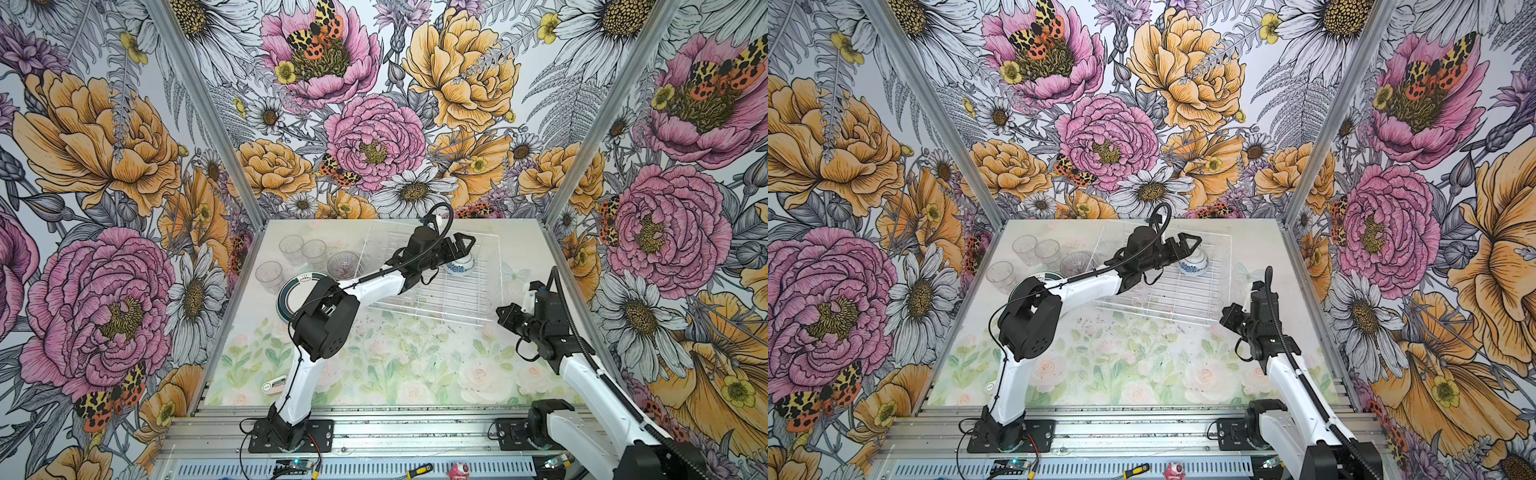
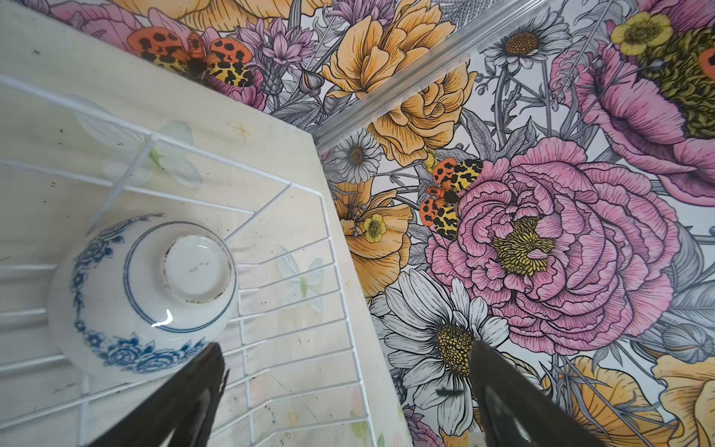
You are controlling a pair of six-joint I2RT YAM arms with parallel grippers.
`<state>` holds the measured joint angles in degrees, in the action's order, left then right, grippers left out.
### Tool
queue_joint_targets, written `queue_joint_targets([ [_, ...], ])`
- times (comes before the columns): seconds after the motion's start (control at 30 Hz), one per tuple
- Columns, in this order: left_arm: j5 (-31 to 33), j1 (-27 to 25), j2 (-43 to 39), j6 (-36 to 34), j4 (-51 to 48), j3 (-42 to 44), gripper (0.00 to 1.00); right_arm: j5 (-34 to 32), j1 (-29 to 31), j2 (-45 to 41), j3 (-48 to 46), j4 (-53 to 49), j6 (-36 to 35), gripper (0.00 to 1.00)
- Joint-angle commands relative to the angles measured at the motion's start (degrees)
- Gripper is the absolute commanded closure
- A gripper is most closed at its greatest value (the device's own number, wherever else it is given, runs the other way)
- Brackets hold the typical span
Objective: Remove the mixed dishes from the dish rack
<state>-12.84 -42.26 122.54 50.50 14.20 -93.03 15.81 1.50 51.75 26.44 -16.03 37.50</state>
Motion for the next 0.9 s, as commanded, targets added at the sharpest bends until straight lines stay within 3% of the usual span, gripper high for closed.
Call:
queue_joint_targets([
  [0.0, 1.3, -0.3, -2.9, -1.8, -0.7, 1.1, 0.02, -2.8, -0.4, -0.6, -2.4, -4.4, -2.8, 0.99],
  [0.53, -1.4, 2.5, -7.0, -3.2, -3.4, 3.4, 0.01, -4.8, -1.4, 0.5, -0.7, -7.8, -4.9, 1.0],
  [0.6, -0.9, 3.1, -8.8, -4.4, -4.9, 4.4, 0.01, -4.7, -1.5, -0.2, -0.2, -8.3, -5.3, 0.95],
  [0.87, 5.1, 3.5, -20.9, -14.7, -15.6, 8.0, 0.01, -4.9, -1.7, 0.9, 4.0, -9.6, -6.8, 0.53],
])
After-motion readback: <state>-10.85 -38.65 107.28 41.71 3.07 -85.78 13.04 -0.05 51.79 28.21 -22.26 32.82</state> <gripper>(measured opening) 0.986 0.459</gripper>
